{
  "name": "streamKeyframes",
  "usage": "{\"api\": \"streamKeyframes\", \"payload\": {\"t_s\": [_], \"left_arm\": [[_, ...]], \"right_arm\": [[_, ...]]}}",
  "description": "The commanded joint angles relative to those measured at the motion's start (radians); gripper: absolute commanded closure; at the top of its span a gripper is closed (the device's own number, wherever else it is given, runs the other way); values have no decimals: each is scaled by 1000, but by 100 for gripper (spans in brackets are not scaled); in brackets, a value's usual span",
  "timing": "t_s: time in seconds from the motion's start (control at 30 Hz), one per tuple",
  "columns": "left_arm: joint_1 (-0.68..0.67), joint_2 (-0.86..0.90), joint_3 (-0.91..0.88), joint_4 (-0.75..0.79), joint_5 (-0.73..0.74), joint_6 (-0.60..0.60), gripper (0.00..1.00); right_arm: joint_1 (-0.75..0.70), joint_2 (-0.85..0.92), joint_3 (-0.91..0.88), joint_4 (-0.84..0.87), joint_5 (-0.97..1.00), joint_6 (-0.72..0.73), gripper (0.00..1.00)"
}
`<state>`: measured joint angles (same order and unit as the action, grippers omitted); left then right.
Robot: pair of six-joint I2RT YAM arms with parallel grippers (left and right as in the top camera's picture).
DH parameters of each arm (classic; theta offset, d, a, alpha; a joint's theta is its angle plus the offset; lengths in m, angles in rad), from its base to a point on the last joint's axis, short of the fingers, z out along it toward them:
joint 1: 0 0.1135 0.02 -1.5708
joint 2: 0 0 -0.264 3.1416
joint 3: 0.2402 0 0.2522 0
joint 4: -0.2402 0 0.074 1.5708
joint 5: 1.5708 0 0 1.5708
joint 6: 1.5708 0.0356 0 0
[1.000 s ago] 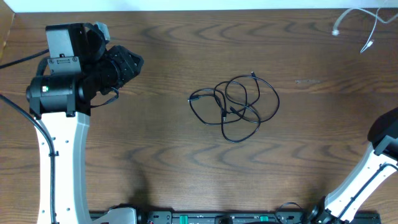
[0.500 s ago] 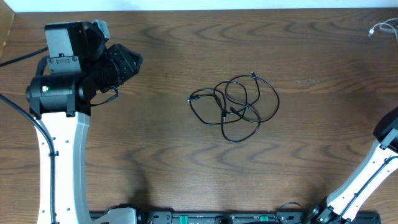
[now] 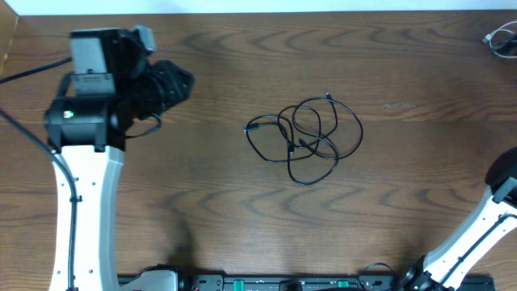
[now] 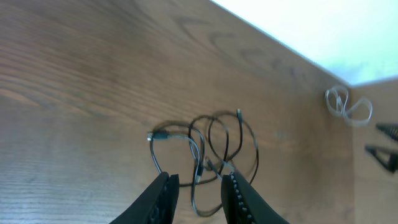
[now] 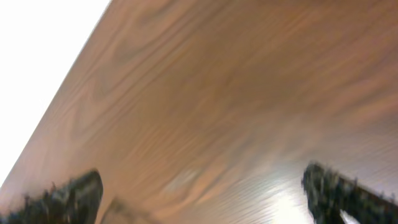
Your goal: Untangle cables
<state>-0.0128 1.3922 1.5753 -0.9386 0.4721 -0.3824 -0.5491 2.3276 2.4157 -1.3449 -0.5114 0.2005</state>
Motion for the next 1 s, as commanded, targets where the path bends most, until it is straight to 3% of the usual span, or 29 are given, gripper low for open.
{"api": "streamKeyframes", "payload": {"t_s": [0.0, 0.2, 0.37, 0.5, 0.6, 0.97], "left_arm": [[-84, 23, -35, -3, 6, 72, 71], [-216, 131, -51, 2, 15, 75, 70], [-315, 236, -51, 41, 16, 64, 69], [-395, 347, -51, 130, 14, -93, 58], [-445, 427, -51, 209, 14, -191, 35], [-578, 651, -51, 338, -10, -385, 33]], "right_arm": [[101, -13, 5, -116, -261, -261, 1], [261, -12, 4, -222, -23, -314, 1], [336, -12, 3, -230, 96, -261, 1], [341, -12, 3, -219, 146, -190, 1], [340, -12, 3, -219, 175, -190, 1], [339, -12, 3, -212, 268, -114, 1]]}}
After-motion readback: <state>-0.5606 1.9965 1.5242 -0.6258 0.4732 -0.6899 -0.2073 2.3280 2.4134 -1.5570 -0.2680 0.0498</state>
